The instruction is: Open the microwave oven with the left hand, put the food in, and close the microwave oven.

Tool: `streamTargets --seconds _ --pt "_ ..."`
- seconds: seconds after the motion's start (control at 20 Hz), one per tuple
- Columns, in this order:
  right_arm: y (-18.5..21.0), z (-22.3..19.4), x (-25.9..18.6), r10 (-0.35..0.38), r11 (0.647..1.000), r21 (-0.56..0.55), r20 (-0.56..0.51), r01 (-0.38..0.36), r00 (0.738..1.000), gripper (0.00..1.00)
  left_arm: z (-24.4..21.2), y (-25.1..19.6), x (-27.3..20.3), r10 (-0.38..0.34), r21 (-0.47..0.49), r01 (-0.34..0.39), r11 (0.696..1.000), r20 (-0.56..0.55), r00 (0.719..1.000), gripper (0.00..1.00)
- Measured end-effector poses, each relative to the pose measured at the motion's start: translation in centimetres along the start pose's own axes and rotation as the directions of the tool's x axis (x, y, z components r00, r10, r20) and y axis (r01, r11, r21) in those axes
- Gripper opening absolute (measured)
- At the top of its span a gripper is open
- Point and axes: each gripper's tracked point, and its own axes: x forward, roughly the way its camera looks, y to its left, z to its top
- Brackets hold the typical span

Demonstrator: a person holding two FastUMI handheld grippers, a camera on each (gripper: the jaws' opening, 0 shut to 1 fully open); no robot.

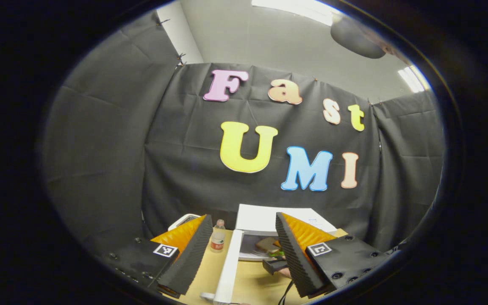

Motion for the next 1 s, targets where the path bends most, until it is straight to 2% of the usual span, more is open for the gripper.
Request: streamTargets --seconds 0.1,0.15,0.25,0.3,0.35,0.45,0.55,0.65,0.7,0.75,0.8,0.9,1.0 --pt "0.0 0.0 -1.4 0.014 0.998 -0.067 -0.026 -0.016 1.0 0.97 -0.3 -0.4 0.2 -0.01 0.012 0.01 1.0 0.002 1.0 0.95" --pt "0.1 -0.1 -2.4 0.022 0.992 -0.121 -0.044 -0.027 0.999 0.96 -0.5 -0.6 0.1 -0.013 0.021 0.013 1.0 0.002 1.0 0.92" --pt "-0.4 0.2 -4.6 0.0 0.956 -0.294 -0.056 -0.016 0.998 0.96 -0.7 -1.1 0.4 -0.019 0.036 0.019 0.999 0.002 1.0 0.92" --pt "-0.2 0.6 -5.9 0.001 0.922 -0.387 -0.036 -0.015 0.999 0.96 -1.0 -1.5 0.6 -0.026 0.044 0.026 0.999 0.002 1.0 0.96" --pt "0.2 1.5 -7.2 0.008 0.875 -0.485 -0.012 -0.013 1.0 0.96 -1.4 -1.8 0.8 -0.033 0.048 0.033 0.998 -0.002 0.999 0.94" --pt "1.3 2.9 -9.9 0.05 0.741 -0.671 0.031 -0.016 0.998 0.96 -2.1 -2.7 1.3 -0.049 0.06 0.049 0.997 -0.013 0.999 0.96" --pt "3.3 4.4 -12.5 0.124 0.614 -0.789 0.054 -0.034 0.991 0.96 -2.4 -3.8 1.8 -0.067 0.073 0.068 0.995 -0.015 0.998 0.94" --pt "4.4 6.0 -15.1 0.166 0.524 -0.852 0.083 -0.016 0.983 0.96 -2.7 -4.6 2.1 -0.077 0.083 0.078 0.993 -0.013 0.997 0.94" --pt "4.8 7.0 -16.4 0.185 0.49 -0.871 0.096 -0.007 0.978 0.96 -2.7 -5.0 2.2 -0.079 0.09 0.08 0.993 -0.011 0.997 0.99" --pt "5.1 7.9 -17.7 0.207 0.465 -0.886 0.106 -0.002 0.972 0.96 -2.8 -5.3 2.3 -0.082 0.093 0.083 0.992 -0.011 0.997 0.94" --pt "5.6 8.8 -19.2 0.23 0.445 -0.895 0.119 0.005 0.966 0.96 -3.0 -5.6 2.4 -0.084 0.094 0.085 0.992 -0.013 0.996 0.94" --pt "6.4 10.6 -22.0 0.265 0.412 -0.911 0.152 0.031 0.952 0.96 -3.4 -5.8 2.7 -0.083 0.092 0.085 0.992 -0.02 0.996 0.96" --pt "7.9 11.7 -24.7 0.306 0.39 -0.92 0.165 0.034 0.938 0.96 -3.9 -5.7 2.6 -0.077 0.089 0.08 0.993 -0.03 0.997 0.94"
